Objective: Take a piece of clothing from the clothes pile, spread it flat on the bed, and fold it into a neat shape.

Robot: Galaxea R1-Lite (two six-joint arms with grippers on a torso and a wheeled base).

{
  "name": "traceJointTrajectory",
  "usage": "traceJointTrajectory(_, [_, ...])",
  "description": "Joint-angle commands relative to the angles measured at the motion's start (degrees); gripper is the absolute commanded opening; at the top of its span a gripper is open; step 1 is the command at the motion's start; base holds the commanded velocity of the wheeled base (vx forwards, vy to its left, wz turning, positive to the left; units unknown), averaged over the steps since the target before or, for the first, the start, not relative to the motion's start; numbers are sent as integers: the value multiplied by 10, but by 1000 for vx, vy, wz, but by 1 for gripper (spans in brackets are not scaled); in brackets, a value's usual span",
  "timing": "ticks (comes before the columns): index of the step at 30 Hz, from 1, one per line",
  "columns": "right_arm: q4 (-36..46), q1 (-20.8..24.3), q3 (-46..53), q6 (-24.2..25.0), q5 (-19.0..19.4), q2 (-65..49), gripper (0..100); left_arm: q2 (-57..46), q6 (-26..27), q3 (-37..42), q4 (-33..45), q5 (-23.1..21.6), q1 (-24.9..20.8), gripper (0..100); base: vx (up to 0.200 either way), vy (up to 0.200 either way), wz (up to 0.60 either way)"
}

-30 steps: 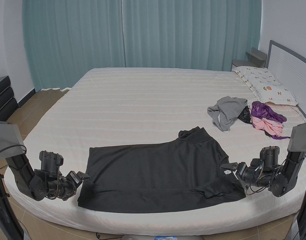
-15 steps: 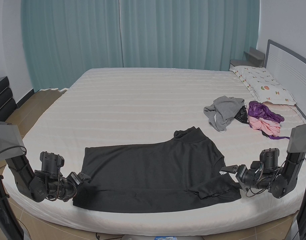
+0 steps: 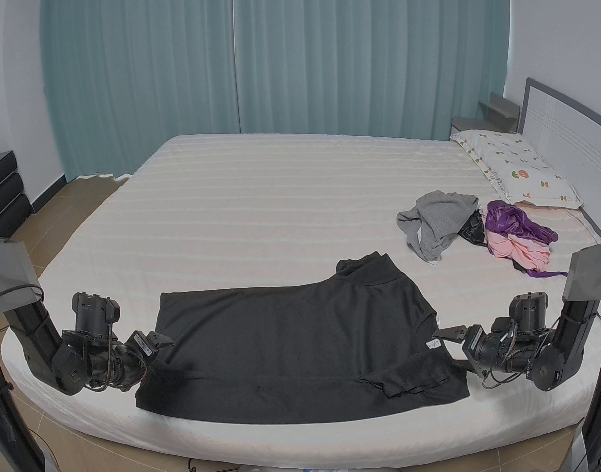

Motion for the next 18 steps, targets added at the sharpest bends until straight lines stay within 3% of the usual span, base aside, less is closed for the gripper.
traceJointTrajectory(1, [-6, 0, 1, 1, 0, 2, 100, -8, -1, 0, 0, -1, 2, 100, 0, 0, 0])
traceJointTrajectory(16, [-10, 1, 3, 0, 0, 3, 100, -16, -3, 2, -1, -10, 3, 100, 0, 0, 0])
traceJointTrajectory(18, [-10, 2, 3, -1, -1, 3, 100, -18, -3, 1, -1, -10, 2, 100, 200, 0, 0])
